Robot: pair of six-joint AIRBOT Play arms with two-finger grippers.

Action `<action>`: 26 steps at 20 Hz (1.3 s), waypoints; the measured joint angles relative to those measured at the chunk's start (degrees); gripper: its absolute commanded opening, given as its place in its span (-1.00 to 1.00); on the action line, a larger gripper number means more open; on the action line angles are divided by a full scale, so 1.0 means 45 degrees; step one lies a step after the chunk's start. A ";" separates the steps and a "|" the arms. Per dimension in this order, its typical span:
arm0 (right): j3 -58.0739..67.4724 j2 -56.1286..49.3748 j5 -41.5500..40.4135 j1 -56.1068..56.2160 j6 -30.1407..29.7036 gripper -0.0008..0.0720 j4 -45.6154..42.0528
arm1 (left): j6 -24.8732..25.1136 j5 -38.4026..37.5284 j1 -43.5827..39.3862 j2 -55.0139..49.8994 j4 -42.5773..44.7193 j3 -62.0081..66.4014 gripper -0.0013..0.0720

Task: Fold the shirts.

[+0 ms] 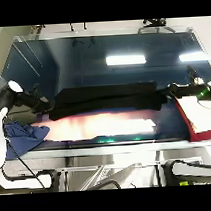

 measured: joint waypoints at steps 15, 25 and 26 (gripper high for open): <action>0.4109 -0.4877 -0.0627 0.1549 0.0350 -0.33 -0.0772 | -0.0325 0.1428 -0.1112 -0.4318 0.0141 0.4983 0.15; 0.4143 -0.4993 0.0355 0.0223 0.0738 0.78 -0.1005 | -0.1054 -0.0369 -0.0777 -0.4575 0.0063 0.8189 0.88; 0.4143 -0.5149 0.0379 0.0223 0.0777 0.78 -0.1005 | -0.1253 -0.0680 -0.0777 -0.4575 -0.0049 0.8505 0.87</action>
